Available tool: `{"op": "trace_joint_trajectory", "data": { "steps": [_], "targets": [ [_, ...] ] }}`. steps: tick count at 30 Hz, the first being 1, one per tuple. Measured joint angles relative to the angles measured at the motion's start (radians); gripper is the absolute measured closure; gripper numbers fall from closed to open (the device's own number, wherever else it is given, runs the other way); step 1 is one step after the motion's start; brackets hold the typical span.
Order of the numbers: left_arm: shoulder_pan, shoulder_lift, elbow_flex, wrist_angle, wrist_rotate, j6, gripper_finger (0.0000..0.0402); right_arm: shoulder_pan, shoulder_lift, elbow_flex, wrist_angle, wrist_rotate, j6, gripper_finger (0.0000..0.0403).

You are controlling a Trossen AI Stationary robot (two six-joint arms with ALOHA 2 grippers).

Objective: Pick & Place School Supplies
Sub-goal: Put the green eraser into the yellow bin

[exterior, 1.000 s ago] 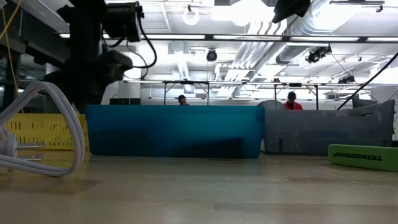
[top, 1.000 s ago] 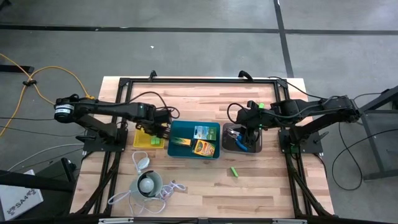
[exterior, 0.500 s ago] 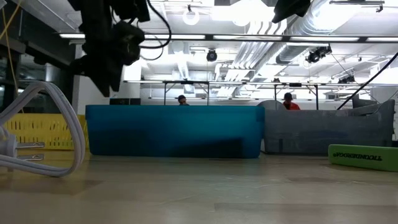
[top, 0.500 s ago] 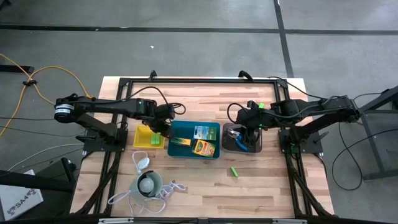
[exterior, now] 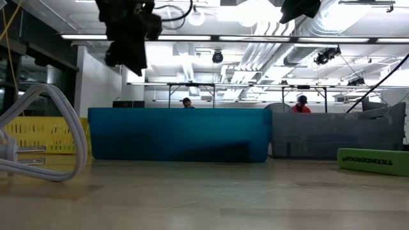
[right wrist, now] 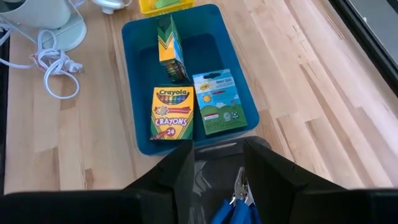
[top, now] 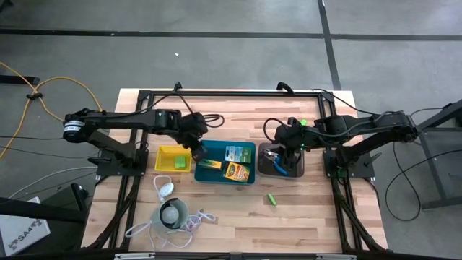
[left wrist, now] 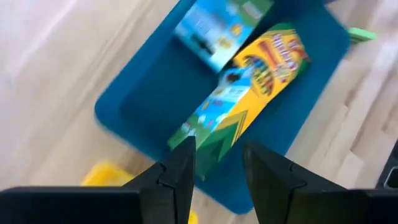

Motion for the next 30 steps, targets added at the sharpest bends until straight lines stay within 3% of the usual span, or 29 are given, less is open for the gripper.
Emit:
{"op": "trace_joint_trajectory", "data": {
  "steps": [14,22,30],
  "targets": [
    [-0.053,0.000,0.000,0.215,-0.020,0.396,0.0275,0.000,0.000,0.000,-0.053,-0.041,0.128,0.0275],
    [-0.075,-0.006,0.000,0.269,-0.029,0.503,0.0275,0.000,0.000,0.000,-0.084,-0.053,0.207,0.0275],
    [-0.076,-0.006,0.000,0.286,-0.080,0.542,0.0275,0.029,0.000,0.000,-0.084,-0.146,0.311,0.0275]
  ]
}}
